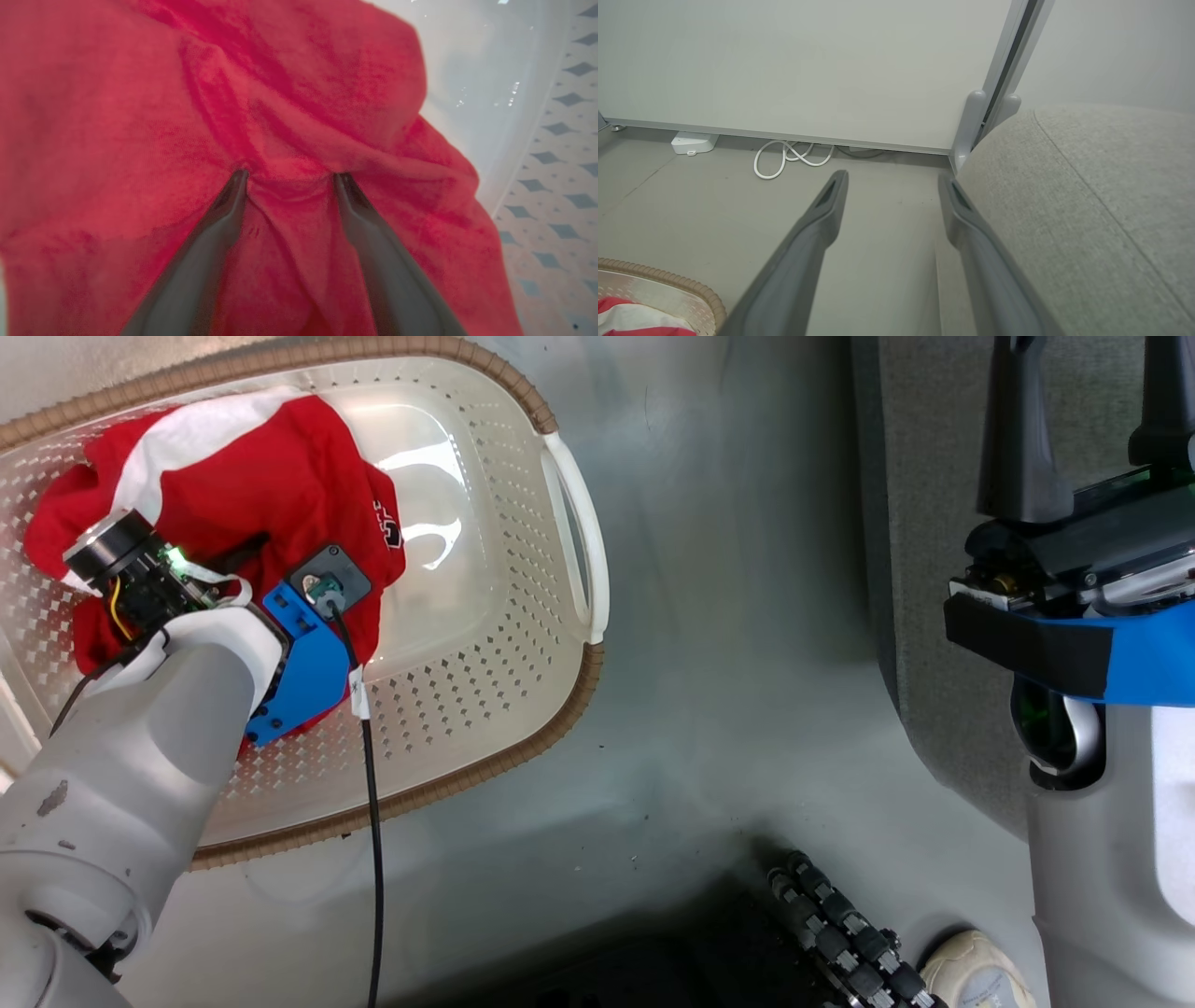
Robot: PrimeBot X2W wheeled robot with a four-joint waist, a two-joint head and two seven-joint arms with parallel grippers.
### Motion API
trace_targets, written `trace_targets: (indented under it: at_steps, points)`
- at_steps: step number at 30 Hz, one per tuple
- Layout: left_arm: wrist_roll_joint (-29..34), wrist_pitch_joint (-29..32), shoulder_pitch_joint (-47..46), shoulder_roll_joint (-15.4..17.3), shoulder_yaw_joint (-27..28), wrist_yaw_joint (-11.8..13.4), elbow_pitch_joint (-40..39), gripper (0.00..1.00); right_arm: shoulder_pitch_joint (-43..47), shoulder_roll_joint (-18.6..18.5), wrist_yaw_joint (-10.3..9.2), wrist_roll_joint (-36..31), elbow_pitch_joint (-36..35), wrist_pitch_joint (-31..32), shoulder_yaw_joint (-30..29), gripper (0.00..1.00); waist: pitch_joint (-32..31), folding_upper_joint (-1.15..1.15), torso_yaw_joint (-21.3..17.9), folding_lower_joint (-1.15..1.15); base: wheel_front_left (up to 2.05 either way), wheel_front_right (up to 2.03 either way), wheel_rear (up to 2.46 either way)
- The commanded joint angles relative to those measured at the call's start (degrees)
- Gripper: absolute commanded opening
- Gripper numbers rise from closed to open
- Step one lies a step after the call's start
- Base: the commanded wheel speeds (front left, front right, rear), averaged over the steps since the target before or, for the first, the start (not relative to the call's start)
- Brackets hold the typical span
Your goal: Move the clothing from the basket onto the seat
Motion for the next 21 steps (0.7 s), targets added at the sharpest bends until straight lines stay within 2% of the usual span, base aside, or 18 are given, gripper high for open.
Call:
trace_targets:
  at_steps: [1,7,8,9,10,21]
  points:
    - [0.2,0.5,-1.1,0.3,-0.1,0.0,0.4,1.0,-0.5,0.3,0.01,-0.3,-0.2,0.0,-0.2,1.0,0.5,0.0,0.0,-0.01,0.0,0.0,0.0]
    - [0.2,2.2,-1.6,0.3,-0.2,0.0,1.3,1.0,0.0,0.4,0.01,-0.5,-0.7,0.0,-0.7,1.0,1.2,0.0,0.2,-0.01,0.0,0.0,0.0]
    - [0.8,2.7,-1.7,0.4,-0.3,0.0,1.4,0.9,0.0,0.4,0.01,-0.5,-0.7,0.0,-0.7,1.0,1.3,0.0,0.2,-0.01,0.0,0.0,0.0]
    - [1.0,2.9,-1.7,0.5,-0.3,0.0,1.4,0.38,-0.1,0.4,0.01,-0.5,-0.5,0.0,-0.7,1.0,1.3,0.0,0.2,-0.01,0.0,0.0,0.0]
    - [1.6,3.3,-1.6,0.4,-0.4,0.0,1.5,0.0,-0.2,0.5,0.01,-0.6,-0.4,0.0,-0.7,1.0,1.2,0.0,0.2,-0.01,0.0,0.0,0.0]
    - [0.8,2.0,-0.6,-2.0,-0.5,0.0,1.2,0.0,-0.5,0.5,0.01,-0.7,0.5,0.0,-1.4,1.0,-1.4,0.0,1.3,-0.01,0.0,0.0,0.0]
